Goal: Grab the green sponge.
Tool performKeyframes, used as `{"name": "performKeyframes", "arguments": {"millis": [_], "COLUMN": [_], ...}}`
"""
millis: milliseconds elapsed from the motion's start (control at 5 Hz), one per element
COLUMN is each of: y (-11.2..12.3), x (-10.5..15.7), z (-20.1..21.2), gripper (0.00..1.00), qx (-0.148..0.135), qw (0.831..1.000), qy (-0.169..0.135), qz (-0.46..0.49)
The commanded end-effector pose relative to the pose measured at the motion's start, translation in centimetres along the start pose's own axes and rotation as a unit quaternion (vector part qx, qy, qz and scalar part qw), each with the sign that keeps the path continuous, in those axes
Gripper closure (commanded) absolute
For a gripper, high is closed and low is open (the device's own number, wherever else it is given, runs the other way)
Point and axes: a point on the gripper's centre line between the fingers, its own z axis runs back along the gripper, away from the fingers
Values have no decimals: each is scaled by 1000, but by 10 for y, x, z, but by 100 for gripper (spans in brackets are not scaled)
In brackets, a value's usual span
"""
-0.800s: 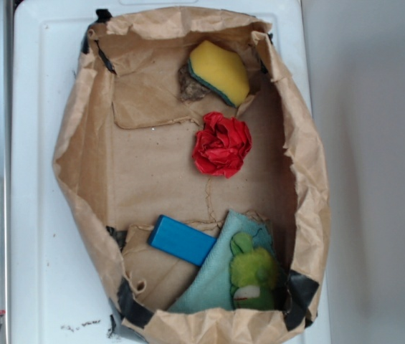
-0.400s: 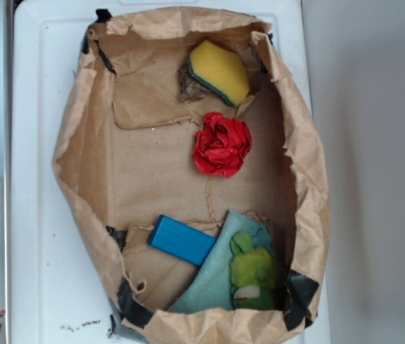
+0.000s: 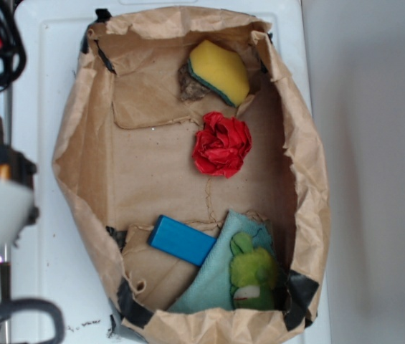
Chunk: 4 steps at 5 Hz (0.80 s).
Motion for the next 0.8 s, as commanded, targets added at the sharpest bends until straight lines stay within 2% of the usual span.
{"name": "performKeyframes", "arguments": {"millis": [0, 400, 600], "y": [22, 39, 43], "x": [45, 84, 92], "z": [-27, -68, -80], "gripper": [0, 0, 0], "qx": [-5, 13, 25], "qw": [999, 996, 995], "qy": [-25, -24, -24], "qz": [42, 82, 91]}}
